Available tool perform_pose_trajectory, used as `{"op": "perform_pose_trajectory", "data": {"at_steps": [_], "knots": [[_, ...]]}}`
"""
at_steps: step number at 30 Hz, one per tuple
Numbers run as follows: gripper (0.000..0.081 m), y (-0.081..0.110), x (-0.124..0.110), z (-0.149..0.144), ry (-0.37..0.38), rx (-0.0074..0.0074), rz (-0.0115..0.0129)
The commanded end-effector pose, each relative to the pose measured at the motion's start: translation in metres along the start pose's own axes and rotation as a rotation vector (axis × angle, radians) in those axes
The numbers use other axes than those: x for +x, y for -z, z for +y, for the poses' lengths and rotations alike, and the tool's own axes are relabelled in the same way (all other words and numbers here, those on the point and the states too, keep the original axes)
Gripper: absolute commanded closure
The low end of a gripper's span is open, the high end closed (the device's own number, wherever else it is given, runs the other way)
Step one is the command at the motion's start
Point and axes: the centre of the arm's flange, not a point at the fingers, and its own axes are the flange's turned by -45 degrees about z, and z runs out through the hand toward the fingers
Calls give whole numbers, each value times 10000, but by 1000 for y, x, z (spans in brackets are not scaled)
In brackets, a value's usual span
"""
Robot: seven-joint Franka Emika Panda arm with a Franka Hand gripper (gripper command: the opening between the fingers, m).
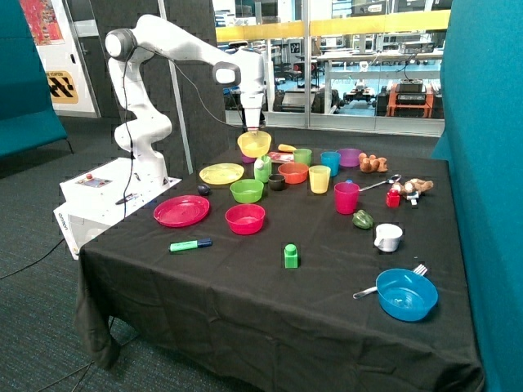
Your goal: Place the bowls on the appropriate plate
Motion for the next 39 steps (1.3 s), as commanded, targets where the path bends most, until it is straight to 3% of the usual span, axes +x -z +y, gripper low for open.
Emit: {"op": "perform_pose_trajectory", "data": {"at_steps": [1, 3, 8, 14, 21, 29, 39], "knots": [[808, -1, -27, -18, -584, -9, 0], [808, -2, -30, -19, -622, -9, 0], [808, -8, -48, -11, -2591, -8, 1], [808, -18, -66, -10, -3683, -8, 2], [808, -36, -106, -33, -5629, -8, 3], [808, -52, -124, -76, -5619, -8, 3], [808, -69, -111, -105, -5204, -8, 2]]}}
